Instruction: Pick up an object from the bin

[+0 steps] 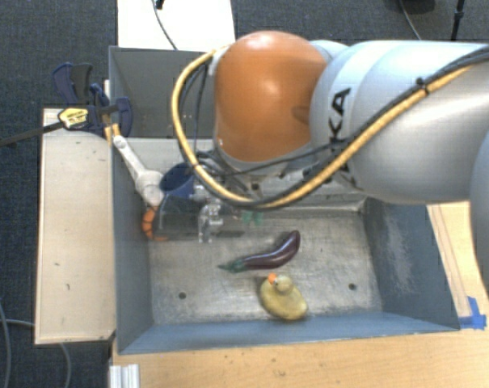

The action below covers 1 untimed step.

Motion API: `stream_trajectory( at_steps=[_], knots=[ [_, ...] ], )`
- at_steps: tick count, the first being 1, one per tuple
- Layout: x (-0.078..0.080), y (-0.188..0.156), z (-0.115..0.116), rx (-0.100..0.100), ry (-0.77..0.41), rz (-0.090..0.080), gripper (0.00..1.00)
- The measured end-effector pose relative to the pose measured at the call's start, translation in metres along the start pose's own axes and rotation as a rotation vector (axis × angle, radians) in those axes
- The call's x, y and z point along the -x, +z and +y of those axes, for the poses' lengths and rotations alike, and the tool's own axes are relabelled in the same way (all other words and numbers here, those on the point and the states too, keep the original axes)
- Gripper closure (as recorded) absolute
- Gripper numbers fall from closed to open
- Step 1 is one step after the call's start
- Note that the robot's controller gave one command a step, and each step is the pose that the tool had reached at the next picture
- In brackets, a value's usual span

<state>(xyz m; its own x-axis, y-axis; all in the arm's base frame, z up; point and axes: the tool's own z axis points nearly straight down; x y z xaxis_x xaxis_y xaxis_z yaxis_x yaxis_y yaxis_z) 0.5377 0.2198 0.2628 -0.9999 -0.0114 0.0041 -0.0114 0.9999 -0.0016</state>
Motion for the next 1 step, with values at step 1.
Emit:
stream_trajectory(
  at_steps=[1],
  knots=[
    [-0.0545,0.0355,-0.0251,0.000,-0.138,0.000,1.00]
  ],
)
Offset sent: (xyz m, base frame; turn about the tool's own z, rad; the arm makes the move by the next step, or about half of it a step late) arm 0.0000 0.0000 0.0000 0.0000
